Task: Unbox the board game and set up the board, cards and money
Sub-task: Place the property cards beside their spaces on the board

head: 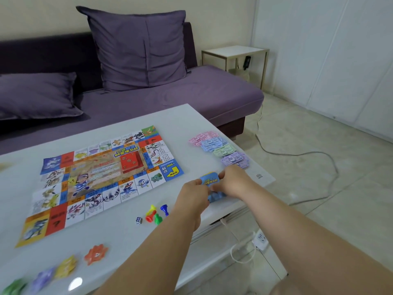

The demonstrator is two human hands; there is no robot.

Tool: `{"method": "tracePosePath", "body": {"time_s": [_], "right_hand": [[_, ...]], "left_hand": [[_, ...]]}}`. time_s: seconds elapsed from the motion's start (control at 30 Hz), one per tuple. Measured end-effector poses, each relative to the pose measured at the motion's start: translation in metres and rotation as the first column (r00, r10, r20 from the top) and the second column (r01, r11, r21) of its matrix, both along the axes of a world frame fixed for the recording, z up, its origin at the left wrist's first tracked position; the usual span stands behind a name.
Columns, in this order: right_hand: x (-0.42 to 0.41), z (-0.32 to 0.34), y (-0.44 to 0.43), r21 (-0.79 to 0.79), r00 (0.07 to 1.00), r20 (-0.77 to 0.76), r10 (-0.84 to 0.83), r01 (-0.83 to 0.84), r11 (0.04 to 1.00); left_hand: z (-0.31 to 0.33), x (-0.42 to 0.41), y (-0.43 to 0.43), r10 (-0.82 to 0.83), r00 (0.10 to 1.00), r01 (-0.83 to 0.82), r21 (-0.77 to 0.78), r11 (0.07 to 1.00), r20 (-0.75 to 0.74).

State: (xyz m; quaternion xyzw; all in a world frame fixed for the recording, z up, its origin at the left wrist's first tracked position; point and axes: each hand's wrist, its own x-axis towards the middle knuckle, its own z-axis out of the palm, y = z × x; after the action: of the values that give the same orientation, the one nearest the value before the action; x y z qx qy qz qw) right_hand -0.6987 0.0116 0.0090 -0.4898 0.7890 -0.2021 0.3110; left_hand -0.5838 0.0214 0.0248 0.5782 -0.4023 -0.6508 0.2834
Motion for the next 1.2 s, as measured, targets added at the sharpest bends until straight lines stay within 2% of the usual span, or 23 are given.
{"method": "tracePosePath", "body": {"time_s": [0.13,0.2,0.43,0.53,0.63,0.77,0.9,0.97,1.07,1.13,1.2], "right_hand": [[0.002,0.001,-0.002,0.036,0.999,-0.001,0.042,-0.042,0.998],[0.005,-0.001,-0.003,0.05,0.998,-0.02,0.067,-0.066,0.997],[0.02,-0.006,-0.008,-0.014,0.993,-0.002,0.121,-0.121,0.993],[0.016,-0.002,-0.004,-0.084,0.983,0.152,0.099,-0.087,0.993],[0.015,0.015,0.003,-0.252,0.946,0.307,0.107,-0.028,0.967],[0.044,0.034,0.01,-0.456,0.961,0.145,0.237,-0.147,0.878],[0.085,0.037,0.013,-0.526,0.927,0.024,0.374,-0.306,0.794],[0.097,0.037,0.012,-0.489,0.888,-0.022,0.46,-0.411,0.77],[0.106,0.04,0.01,-0.409,0.807,-0.012,0.591,-0.543,0.733],[0.109,0.043,0.009,-0.381,0.809,-0.086,0.581,-0.566,0.731],[0.115,0.048,0.01,-0.363,0.805,-0.068,0.589,-0.57,0.737]], "left_hand": [[0.001,0.004,0.002,0.009,1.0,-0.009,0.02,1.0,-0.003],[0.003,0.006,0.004,0.016,0.999,-0.014,0.026,1.0,-0.052],[0.007,0.011,0.006,0.035,0.987,-0.029,0.041,0.999,-0.154],[0.009,0.022,0.004,0.103,0.964,-0.086,0.078,0.993,-0.244],[0.017,0.039,0.001,0.139,0.946,-0.142,0.013,0.99,-0.294],[0.028,0.058,0.001,0.043,0.933,-0.106,-0.157,0.982,-0.359],[0.021,0.075,-0.002,0.022,0.902,-0.131,-0.224,0.966,-0.431],[0.015,0.09,-0.005,0.042,0.886,-0.144,-0.187,0.972,-0.462],[0.014,0.115,-0.008,0.086,0.861,-0.139,-0.07,0.988,-0.501],[0.017,0.132,-0.009,0.083,0.843,-0.102,-0.006,0.995,-0.531],[0.022,0.148,-0.01,0.006,0.826,-0.005,0.005,1.0,-0.563]]}}
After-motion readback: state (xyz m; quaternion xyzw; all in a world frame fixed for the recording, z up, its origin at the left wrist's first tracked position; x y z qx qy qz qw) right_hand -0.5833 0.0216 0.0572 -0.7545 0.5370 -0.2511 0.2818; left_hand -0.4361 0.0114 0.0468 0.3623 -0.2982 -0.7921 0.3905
